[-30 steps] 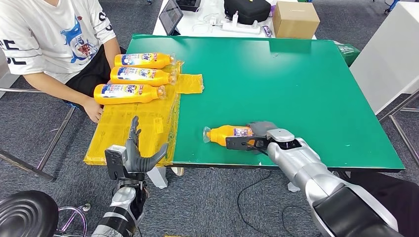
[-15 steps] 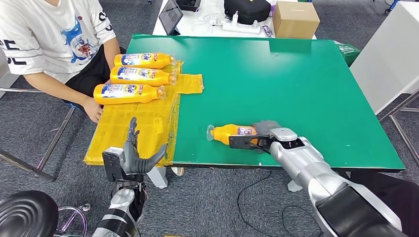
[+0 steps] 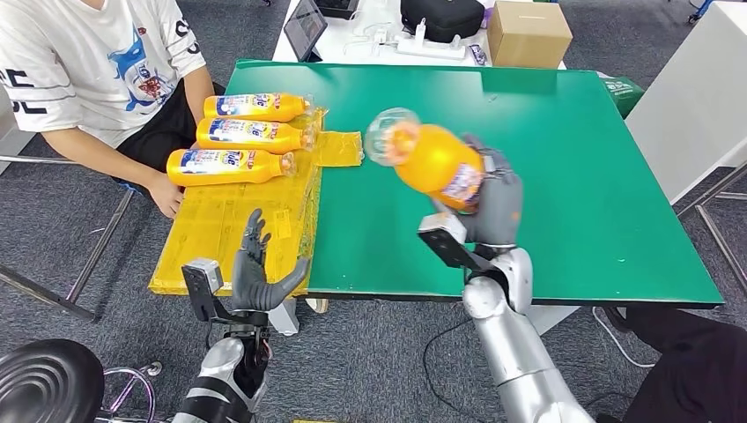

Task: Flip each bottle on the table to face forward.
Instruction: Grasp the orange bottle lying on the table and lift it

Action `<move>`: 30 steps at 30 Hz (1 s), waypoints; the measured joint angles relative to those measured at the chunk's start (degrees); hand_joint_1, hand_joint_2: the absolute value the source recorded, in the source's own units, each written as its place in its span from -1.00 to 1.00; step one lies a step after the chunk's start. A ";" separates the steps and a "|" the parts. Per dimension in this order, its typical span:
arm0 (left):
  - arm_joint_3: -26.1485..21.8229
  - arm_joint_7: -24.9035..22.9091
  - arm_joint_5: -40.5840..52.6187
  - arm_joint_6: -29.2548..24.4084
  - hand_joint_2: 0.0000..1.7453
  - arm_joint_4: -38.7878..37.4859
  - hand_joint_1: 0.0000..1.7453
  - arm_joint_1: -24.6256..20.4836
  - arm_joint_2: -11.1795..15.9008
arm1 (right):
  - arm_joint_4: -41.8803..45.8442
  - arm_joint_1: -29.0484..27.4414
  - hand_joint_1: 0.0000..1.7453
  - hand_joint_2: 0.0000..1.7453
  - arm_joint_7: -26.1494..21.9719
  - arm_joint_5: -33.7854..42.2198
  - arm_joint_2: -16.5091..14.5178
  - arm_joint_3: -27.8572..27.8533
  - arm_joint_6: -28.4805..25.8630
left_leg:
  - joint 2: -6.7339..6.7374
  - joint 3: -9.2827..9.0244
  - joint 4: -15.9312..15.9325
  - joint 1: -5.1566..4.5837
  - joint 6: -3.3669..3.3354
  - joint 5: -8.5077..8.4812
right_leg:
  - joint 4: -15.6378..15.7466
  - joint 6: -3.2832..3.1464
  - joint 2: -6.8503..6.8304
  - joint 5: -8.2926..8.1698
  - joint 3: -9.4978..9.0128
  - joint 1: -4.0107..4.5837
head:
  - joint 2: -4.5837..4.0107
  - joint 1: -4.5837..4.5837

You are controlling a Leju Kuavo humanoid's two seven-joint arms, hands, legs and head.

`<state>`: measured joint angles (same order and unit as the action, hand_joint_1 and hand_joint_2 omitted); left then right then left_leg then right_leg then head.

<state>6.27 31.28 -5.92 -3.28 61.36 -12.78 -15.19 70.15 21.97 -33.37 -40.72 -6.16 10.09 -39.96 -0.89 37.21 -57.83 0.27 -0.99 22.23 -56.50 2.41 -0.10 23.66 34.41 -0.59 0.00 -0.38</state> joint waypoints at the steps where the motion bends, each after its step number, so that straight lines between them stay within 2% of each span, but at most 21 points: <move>1: 0.62 -0.55 -0.86 1.04 1.00 0.14 -1.00 -0.19 0.00 | 1.93 -1.05 1.00 1.00 -2.32 0.94 -1.31 -2.58 -0.07 | 0.00 0.00 0.00 -0.01 0.00 0.00 | 0.01 0.00 0.00 0.00 0.00 -0.01 | 0.00 -0.01; 4: 2.47 -2.12 -3.68 4.80 1.00 0.85 -1.00 -0.47 0.01 | 6.29 -4.02 1.00 1.00 -5.73 4.97 -3.82 -7.61 -0.13 | -0.01 0.00 0.00 -0.05 0.00 0.00 | 0.01 0.00 0.00 -0.01 -0.03 -0.05 | 0.00 -0.02; 8: 5.09 -3.45 -7.23 9.59 1.00 2.18 -1.00 -0.43 0.23 | 8.14 -7.22 1.00 1.00 -5.77 11.59 -4.33 -8.53 0.51 | 0.02 0.01 0.00 -0.10 -0.01 0.00 | 0.01 0.01 0.01 -0.02 -0.04 -0.08 | 0.00 -0.02; 12: 6.91 -3.89 -9.36 12.54 1.00 3.55 -1.00 -0.19 0.81 | 7.88 -9.87 1.00 1.00 -5.57 16.05 -4.29 -6.84 4.09 | 0.02 0.00 0.00 -0.09 -0.01 0.00 | 0.01 0.01 0.02 -0.02 -0.02 -0.06 | 0.00 0.00; 19: 8.88 -4.20 -11.96 18.34 1.00 5.07 -1.00 0.22 1.96 | 2.58 -11.52 1.00 1.00 -5.43 15.95 -4.42 -2.16 11.42 | 0.12 0.00 0.01 -0.01 0.00 0.01 | 0.00 0.00 0.04 -0.01 0.01 0.01 | 0.00 0.00; 30: 11.61 -4.50 -11.16 21.17 1.00 4.89 -1.00 0.53 2.96 | -11.37 -10.46 1.00 1.00 -5.58 14.13 -6.69 6.37 14.85 | 0.13 0.03 0.02 -0.04 0.00 0.00 | 0.01 -0.01 0.05 -0.01 0.02 -0.03 | 0.00 -0.01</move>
<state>17.88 26.78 -17.09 17.89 66.25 -12.26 -12.23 58.77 11.51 -38.95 -26.59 -12.84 16.46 -25.11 -0.76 37.24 -57.81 0.23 -0.99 22.23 -56.50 2.40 -0.05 23.65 34.43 -0.62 0.00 -0.39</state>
